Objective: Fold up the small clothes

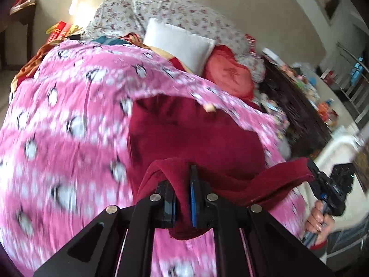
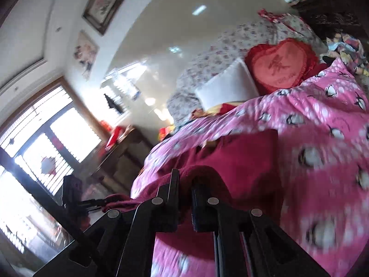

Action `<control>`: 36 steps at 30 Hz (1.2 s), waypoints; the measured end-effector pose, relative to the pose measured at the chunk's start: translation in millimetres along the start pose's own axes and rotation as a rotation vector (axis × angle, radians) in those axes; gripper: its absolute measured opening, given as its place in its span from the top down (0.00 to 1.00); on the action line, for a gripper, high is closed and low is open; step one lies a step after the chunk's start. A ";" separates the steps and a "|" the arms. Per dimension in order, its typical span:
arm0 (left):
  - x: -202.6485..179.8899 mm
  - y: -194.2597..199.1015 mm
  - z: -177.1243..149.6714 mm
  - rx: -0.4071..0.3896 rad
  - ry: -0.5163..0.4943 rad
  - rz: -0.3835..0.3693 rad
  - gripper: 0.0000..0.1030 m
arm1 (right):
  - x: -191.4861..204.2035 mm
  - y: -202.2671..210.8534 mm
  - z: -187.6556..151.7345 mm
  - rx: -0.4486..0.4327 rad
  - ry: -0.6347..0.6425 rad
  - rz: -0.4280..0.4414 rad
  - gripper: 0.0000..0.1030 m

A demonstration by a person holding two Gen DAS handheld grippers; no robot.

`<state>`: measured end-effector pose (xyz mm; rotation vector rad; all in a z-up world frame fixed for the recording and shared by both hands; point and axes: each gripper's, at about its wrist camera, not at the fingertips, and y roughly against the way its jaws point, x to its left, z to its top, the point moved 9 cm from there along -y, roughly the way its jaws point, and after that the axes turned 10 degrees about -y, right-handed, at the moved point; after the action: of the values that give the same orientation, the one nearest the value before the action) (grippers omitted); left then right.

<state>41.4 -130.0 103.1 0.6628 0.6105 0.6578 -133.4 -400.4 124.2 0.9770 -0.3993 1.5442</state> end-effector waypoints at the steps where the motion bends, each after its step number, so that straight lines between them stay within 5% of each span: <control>1: 5.9 -16.4 14.0 0.009 0.010 0.015 0.92 | -7.1 -14.2 10.6 0.001 -0.008 -0.015 0.91; 7: 44.5 -108.5 67.5 0.051 0.105 0.042 0.88 | -76.9 -104.7 56.6 0.026 -0.074 -0.185 0.86; 11: 52.8 -123.0 82.9 0.088 0.138 -0.010 0.82 | -107.8 -116.9 64.5 0.035 -0.112 -0.246 0.63; 12: 53.2 -118.2 83.9 0.079 0.134 -0.010 0.79 | -106.3 -109.3 64.0 0.015 -0.095 -0.256 0.37; 14: 60.8 -96.8 91.6 0.010 0.111 0.082 0.34 | -99.3 -80.6 66.7 -0.086 -0.051 -0.284 0.15; 16: 68.4 -66.5 102.2 -0.113 0.110 0.151 0.27 | -90.4 -63.4 70.2 -0.117 -0.036 -0.250 0.17; 17: 67.6 -53.2 104.2 -0.150 0.106 0.135 0.26 | -81.8 -58.3 69.0 -0.101 -0.021 -0.232 0.27; 21: 53.4 -41.8 86.5 -0.102 0.062 0.127 0.26 | -42.4 -83.2 42.2 0.016 0.185 -0.269 0.50; 26: 31.7 -76.5 53.9 -0.004 -0.030 0.148 0.26 | -38.6 -143.7 18.1 0.107 0.291 -0.371 0.52; 32: 72.7 -141.3 49.1 0.080 -0.025 0.329 0.26 | -88.3 -192.8 46.3 0.092 0.329 -0.620 0.51; 36: 95.7 -157.5 51.6 0.089 0.056 0.279 0.23 | -128.5 -224.9 47.7 0.199 0.276 -0.687 0.52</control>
<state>192.6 -175.7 -4.9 0.8237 0.6070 0.9152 86.0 -464.7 -6.6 0.9063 0.2746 1.0701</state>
